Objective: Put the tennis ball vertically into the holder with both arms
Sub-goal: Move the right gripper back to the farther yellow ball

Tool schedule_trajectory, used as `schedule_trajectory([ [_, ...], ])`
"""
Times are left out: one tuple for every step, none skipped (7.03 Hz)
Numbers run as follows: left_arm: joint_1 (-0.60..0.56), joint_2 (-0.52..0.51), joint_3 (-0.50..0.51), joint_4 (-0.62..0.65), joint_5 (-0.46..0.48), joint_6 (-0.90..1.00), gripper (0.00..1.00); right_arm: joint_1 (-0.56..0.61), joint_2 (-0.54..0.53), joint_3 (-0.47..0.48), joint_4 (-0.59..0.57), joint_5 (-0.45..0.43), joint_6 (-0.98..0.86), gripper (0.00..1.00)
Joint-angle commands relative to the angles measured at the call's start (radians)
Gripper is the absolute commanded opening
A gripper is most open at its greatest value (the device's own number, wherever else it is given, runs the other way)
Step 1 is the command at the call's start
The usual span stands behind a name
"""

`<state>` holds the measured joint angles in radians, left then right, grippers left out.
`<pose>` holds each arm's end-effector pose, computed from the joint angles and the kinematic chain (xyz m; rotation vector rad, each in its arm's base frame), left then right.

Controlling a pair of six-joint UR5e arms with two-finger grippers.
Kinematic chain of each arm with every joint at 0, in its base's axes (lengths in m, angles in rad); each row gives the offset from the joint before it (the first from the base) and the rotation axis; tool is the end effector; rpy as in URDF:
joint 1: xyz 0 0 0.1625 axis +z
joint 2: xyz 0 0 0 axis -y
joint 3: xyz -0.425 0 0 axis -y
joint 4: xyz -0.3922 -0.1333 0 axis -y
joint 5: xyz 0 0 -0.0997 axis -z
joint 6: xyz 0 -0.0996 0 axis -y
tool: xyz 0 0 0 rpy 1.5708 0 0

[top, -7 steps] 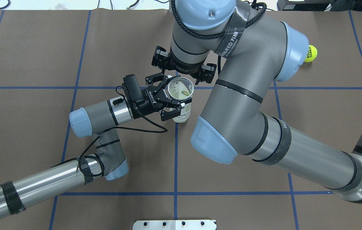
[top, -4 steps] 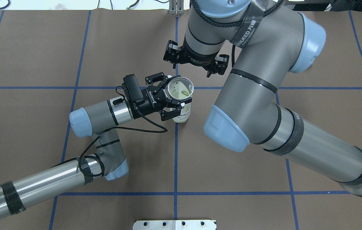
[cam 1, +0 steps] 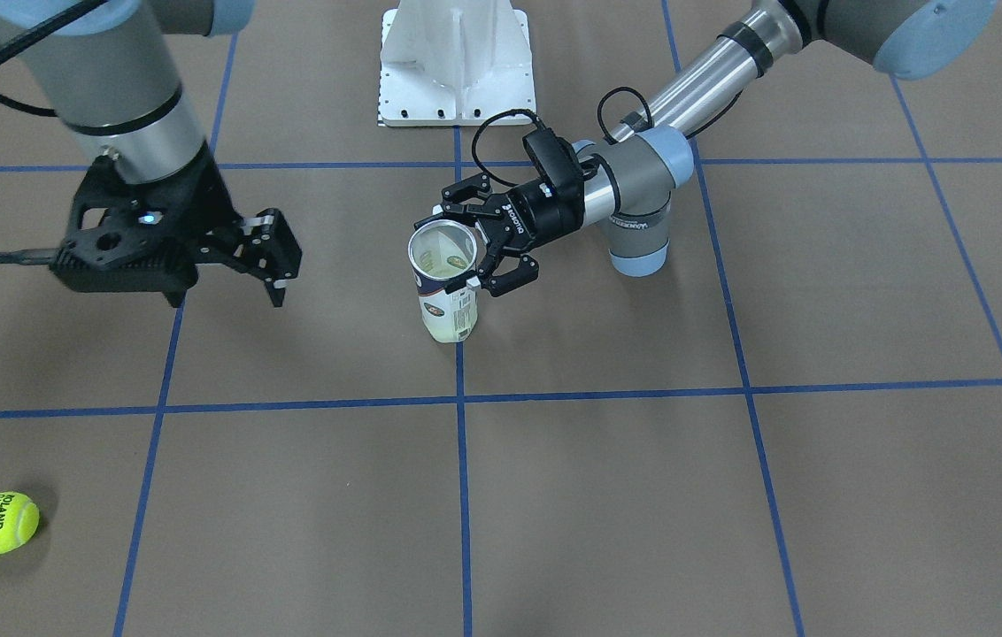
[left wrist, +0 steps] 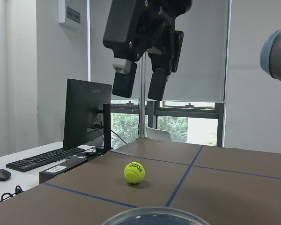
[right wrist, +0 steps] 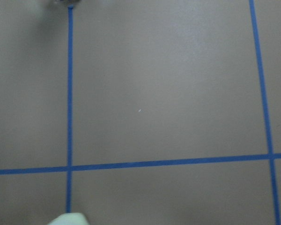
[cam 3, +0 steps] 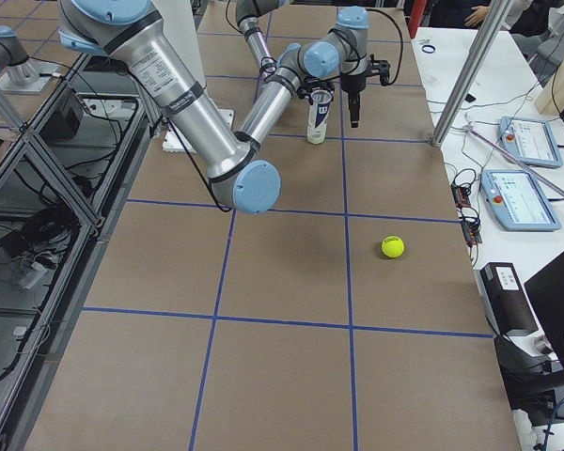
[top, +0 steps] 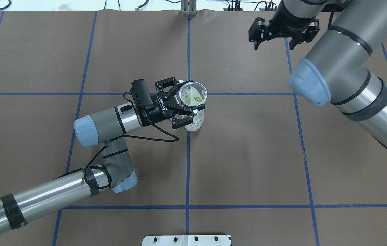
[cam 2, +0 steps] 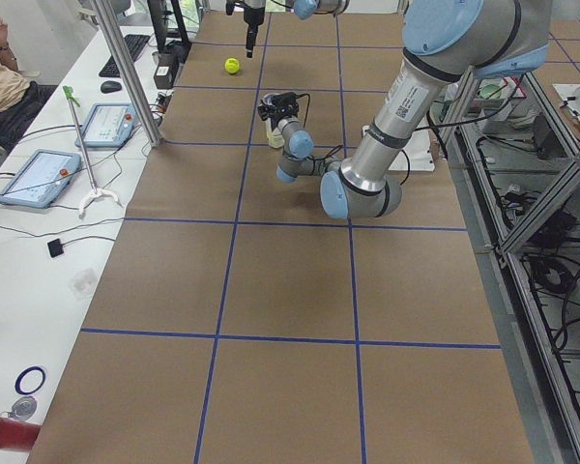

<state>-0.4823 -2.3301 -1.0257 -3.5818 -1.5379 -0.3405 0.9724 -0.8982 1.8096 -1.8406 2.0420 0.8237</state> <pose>0.5516 -0.4429 0.2477 1.7122 1.4609 0.3711 -0.2866 -0.5768 0.1964 0.1800 -0.7548 0.0628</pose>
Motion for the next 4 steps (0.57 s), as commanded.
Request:
schedule_trajectory([
  [-0.001,0.000,-0.002,-0.002,0.001,0.000,0.85,0.115,-0.138,-0.156,0.250,0.047,-0.206,0.99],
  [0.001,0.000,-0.002,-0.002,-0.001,0.000,0.85,0.147,-0.175,-0.343,0.503,0.059,-0.240,0.99],
  [0.001,0.000,-0.002,-0.006,-0.001,0.000,0.85,0.160,-0.177,-0.542,0.741,0.060,-0.247,0.99],
  [0.001,0.002,-0.002,-0.008,-0.001,0.000,0.85,0.167,-0.191,-0.628,0.856,0.061,-0.248,0.99],
])
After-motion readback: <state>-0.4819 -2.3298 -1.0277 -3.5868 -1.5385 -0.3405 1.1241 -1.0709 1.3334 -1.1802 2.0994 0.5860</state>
